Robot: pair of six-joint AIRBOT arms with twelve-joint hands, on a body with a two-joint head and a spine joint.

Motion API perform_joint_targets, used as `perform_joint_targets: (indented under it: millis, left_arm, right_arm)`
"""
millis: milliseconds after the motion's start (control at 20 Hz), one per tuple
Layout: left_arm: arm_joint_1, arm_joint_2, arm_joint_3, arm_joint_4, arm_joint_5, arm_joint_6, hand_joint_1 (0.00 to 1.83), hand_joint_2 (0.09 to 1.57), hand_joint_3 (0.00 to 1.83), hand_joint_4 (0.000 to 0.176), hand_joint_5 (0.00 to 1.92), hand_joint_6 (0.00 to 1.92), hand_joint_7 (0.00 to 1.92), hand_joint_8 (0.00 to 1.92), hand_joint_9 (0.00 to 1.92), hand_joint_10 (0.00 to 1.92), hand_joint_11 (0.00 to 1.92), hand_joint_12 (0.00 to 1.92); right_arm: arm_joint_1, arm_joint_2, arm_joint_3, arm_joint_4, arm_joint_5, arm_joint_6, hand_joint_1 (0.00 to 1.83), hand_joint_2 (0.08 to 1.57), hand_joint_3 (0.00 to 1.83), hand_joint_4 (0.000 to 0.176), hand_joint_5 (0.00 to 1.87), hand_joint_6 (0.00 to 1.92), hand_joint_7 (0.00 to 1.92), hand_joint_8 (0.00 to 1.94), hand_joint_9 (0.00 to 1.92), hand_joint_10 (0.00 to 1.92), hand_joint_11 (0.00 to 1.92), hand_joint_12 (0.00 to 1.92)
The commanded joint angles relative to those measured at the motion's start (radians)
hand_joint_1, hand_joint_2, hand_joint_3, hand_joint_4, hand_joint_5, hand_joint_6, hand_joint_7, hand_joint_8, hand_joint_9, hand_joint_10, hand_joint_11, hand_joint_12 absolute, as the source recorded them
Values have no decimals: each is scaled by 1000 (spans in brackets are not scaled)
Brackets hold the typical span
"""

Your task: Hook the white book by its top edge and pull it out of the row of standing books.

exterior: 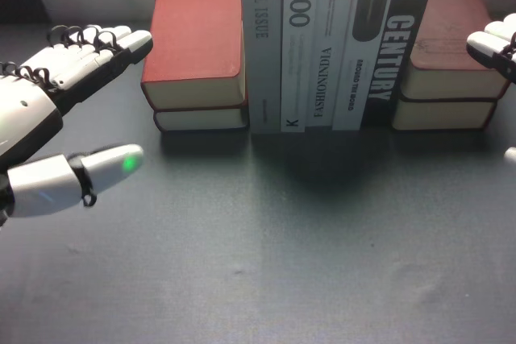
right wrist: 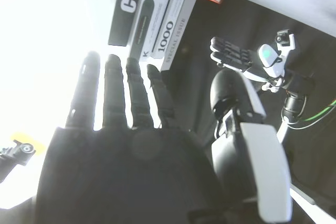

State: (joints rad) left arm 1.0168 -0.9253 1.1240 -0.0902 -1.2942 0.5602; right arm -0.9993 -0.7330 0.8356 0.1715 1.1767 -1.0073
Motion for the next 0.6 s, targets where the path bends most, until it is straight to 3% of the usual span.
perform_joint_targets:
  millis: [0,100,250,300,350,400,450,550]
  left_arm:
    - [-8,-2,7,-13,-121,-3,165,1333,22,76,0,0,0,0,0,0,0,0]
    - [-8,-3,9,-15,-117,-4,195,1339,12,71,0,0,0,0,0,0,0,0]
    - [-8,-5,10,-17,-116,-4,196,1335,4,85,0,0,0,0,0,0,0,0]
    - [-8,-5,11,-18,-116,-4,217,1334,2,83,0,0,0,0,0,0,0,0]
    - [-7,-5,12,-19,-116,-5,245,1345,5,77,0,0,0,0,0,0,0,0]
    - [-7,-5,12,-19,-116,-5,245,1345,5,77,0,0,0,0,0,0,0,0]
    - [-7,-4,12,-20,-117,-5,280,1346,3,66,0,0,0,0,0,0,0,0]
    - [-7,-4,13,-23,-117,-5,287,1343,1,81,0,0,0,0,0,0,0,0]
  right_arm:
    - [13,-1,7,4,131,3,468,1410,52,0,5,2,0,0,0,0,0,0]
    - [13,-5,10,5,131,3,469,1406,40,0,0,0,0,0,0,0,0,0]
    - [13,-5,10,8,131,3,498,1410,34,0,2,1,0,0,0,0,0,0]
    - [13,-6,10,8,131,3,513,1405,26,0,22,9,0,0,0,0,0,0]
    - [13,-5,9,8,142,3,379,1439,31,0,0,0,0,0,0,0,0,0]
    - [14,-5,9,8,150,3,379,1439,31,0,0,0,0,0,0,0,0,0]
    - [17,-5,10,8,159,3,394,1434,24,0,0,0,0,0,0,0,0,0]
    - [52,-4,20,7,165,3,469,1436,15,0,0,0,0,0,0,0,0,0]
